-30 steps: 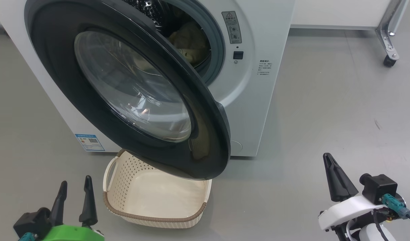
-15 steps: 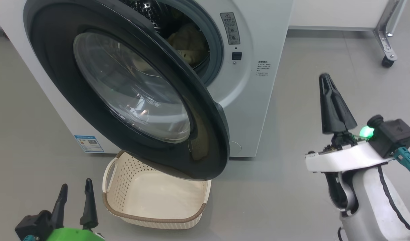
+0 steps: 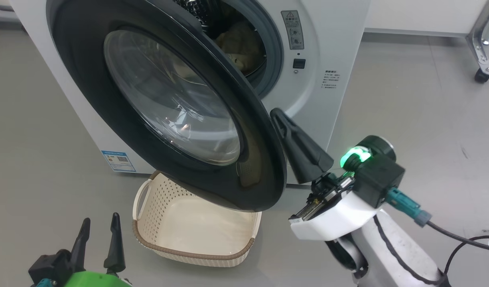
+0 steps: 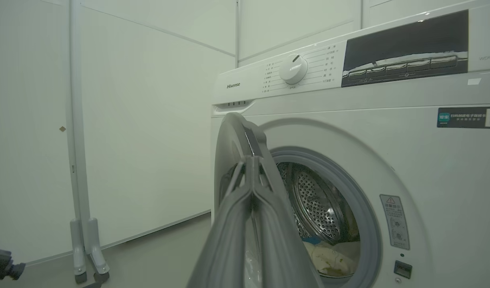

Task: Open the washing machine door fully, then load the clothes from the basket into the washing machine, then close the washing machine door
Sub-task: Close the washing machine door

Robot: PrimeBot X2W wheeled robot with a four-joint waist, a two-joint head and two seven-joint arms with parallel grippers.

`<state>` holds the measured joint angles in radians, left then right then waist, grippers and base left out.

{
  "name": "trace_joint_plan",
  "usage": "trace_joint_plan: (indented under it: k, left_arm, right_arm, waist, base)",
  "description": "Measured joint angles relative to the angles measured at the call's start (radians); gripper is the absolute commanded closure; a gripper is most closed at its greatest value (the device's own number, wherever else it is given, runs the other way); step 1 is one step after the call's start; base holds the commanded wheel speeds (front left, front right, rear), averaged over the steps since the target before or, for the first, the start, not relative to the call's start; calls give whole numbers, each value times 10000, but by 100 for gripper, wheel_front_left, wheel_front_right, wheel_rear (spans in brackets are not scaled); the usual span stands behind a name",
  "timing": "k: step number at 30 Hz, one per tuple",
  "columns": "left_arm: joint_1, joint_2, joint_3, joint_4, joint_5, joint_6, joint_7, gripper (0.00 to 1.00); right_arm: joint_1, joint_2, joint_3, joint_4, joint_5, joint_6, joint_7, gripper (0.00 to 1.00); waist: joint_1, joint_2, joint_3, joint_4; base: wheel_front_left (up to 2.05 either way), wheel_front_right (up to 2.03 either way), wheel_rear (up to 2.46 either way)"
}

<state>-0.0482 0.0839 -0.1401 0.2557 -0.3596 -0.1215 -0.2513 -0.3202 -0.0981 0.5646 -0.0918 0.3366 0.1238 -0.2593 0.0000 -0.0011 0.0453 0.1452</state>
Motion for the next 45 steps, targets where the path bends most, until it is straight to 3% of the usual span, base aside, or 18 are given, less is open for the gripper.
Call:
trace_joint_plan:
  k: [6,14,28,45]
  left_arm:
    - [-7,-48,84,-69,0,0,0,0]
    - [-25,-121,107,-107,86,-2,0,0]
    - [-151,-198,-4,-244,88,-2,0,0]
    - [-407,-270,100,-571,-10,-2,0,0]
  right_arm:
    - [46,-69,1216,1039,232,0,0,100]
    - [61,-44,1776,2008,533,0,0,100]
    - [-328,-31,1672,2830,700,0,0,100]
    - [-1170,-159,1498,2966,702,0,0,100]
  waist:
    - [0,0,157,172]
    - [0,0,326,257]
    - [0,0,723,389]
    - [0,0,1445,188]
  base:
    - [0,0,0]
    - [0,0,0]
    - [0,0,0]
    - [0,0,0]
